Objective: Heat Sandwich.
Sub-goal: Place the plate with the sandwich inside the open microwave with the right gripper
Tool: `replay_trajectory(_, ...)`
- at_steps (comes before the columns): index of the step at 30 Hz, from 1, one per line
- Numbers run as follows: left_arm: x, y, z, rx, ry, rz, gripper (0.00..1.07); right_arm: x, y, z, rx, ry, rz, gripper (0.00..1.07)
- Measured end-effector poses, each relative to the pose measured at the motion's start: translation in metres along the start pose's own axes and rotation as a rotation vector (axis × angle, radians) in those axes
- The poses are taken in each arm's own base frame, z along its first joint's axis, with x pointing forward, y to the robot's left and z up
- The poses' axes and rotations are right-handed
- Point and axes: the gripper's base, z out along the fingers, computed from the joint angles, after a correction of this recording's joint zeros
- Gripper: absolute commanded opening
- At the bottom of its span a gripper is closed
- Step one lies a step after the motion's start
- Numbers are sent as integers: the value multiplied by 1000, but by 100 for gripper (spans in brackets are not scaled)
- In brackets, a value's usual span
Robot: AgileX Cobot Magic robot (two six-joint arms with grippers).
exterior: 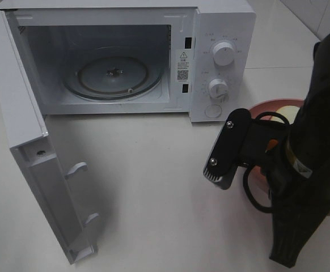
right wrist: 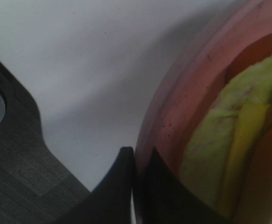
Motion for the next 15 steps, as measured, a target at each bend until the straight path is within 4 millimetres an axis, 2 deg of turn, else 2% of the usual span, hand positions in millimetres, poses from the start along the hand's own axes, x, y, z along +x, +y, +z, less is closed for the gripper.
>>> replay_trajectory(7,0,0,0,0,0,0,103,-3,13,-5,5,-27,-193,2)
replay_trajectory(15,0,0,0,0,0,0,103,-8,17,-6,6,-75,-355,2)
